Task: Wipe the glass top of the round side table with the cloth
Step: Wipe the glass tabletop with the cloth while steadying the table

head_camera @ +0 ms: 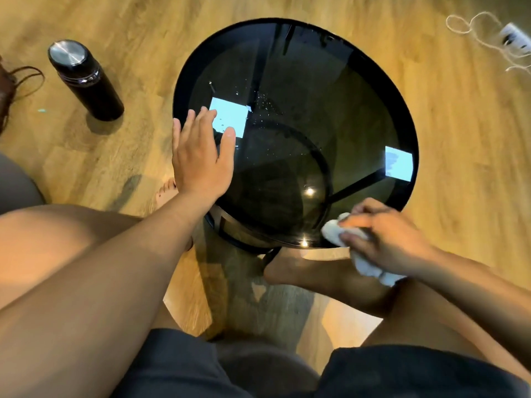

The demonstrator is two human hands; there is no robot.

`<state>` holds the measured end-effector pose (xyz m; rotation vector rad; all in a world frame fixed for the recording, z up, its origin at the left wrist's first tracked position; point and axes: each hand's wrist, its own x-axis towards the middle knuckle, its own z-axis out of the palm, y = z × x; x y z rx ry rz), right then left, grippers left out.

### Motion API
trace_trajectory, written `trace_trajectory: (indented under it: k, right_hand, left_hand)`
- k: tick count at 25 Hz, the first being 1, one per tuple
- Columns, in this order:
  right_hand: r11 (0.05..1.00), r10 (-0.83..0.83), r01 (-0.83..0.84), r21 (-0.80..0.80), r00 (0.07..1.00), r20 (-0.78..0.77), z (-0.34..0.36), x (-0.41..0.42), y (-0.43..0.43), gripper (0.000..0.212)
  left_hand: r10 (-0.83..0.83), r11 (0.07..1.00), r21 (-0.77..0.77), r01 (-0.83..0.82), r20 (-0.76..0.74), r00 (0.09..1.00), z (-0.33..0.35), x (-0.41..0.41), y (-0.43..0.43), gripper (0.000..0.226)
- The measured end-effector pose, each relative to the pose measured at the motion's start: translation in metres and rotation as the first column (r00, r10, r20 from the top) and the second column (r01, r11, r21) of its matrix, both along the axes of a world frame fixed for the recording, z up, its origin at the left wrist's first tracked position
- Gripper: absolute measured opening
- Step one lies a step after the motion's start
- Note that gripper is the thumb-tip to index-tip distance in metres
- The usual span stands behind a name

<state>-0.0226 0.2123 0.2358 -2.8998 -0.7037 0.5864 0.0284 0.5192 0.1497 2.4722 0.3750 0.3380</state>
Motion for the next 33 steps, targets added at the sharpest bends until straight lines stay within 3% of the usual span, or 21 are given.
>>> trace_trajectory:
  k: [3,6,8,11,14,16,18,20,24,27,30,33]
  right_hand:
    - [0.989,0.05,-0.051,0.138,0.999,0.008,-0.02,-0.019,0.088,0.038]
    - [0.969,-0.074,0.061,0.24,0.996,0.045,-0.031,-0.01,0.159,0.029]
    - [0.971,-0.057,0.046,0.234,0.998,0.039,-0.03,-0.004,0.153,0.032]
    - [0.981,0.061,-0.051,0.189,0.997,-0.048,-0.021,-0.013,0.077,0.039]
    - [0.99,-0.12,0.113,0.078,0.989,0.088,-0.015,0.017,-0.029,0.035]
    - [0.949,-0.301,0.313,-0.031,0.933,0.198,-0.018,0.059,-0.066,0.037]
    - [0.857,-0.488,0.515,-0.034,0.83,0.27,-0.026,0.09,-0.062,0.038]
    - [0.797,-0.58,0.602,0.033,0.749,0.321,-0.033,0.096,-0.023,0.035]
    - [0.938,-0.347,0.323,0.127,0.879,0.327,-0.04,0.055,0.108,0.035]
    - [0.97,-0.172,0.12,0.213,0.955,0.243,-0.041,0.029,0.196,0.026]
    - [0.96,-0.074,0.006,0.281,0.97,0.232,-0.041,0.032,0.178,0.029]
    - [0.976,-0.149,0.089,0.199,0.939,0.311,-0.043,0.068,0.081,0.032]
  left_hand:
    - [-0.006,1.0,0.004,0.006,0.008,1.0,0.0,-0.001,0.0,0.058]
    - [-0.012,1.0,0.003,0.012,0.016,1.0,0.0,-0.003,0.001,0.057]
    - [-0.021,1.0,0.008,0.021,0.016,1.0,0.001,-0.004,-0.001,0.055]
    - [-0.01,1.0,-0.006,0.01,-0.001,1.0,0.002,-0.003,-0.001,0.055]
    - [0.004,1.0,-0.012,-0.003,0.009,1.0,0.001,-0.003,-0.001,0.057]
    - [-0.004,1.0,-0.024,0.005,0.023,1.0,0.0,-0.002,0.0,0.058]
    - [-0.006,0.999,-0.033,0.007,0.031,0.999,0.0,-0.002,0.001,0.058]
    - [-0.003,0.999,-0.041,0.005,0.042,0.999,0.0,-0.002,0.001,0.059]
    - [-0.015,0.995,-0.093,0.023,0.084,0.996,0.001,-0.004,0.0,0.06]
    - [-0.006,0.986,-0.162,0.029,0.144,0.99,-0.002,-0.003,0.004,0.063]
    - [-0.012,0.992,-0.12,0.027,0.12,0.993,0.0,-0.004,0.003,0.063]
    - [-0.024,0.996,-0.088,0.032,0.098,0.995,0.003,-0.004,0.001,0.063]
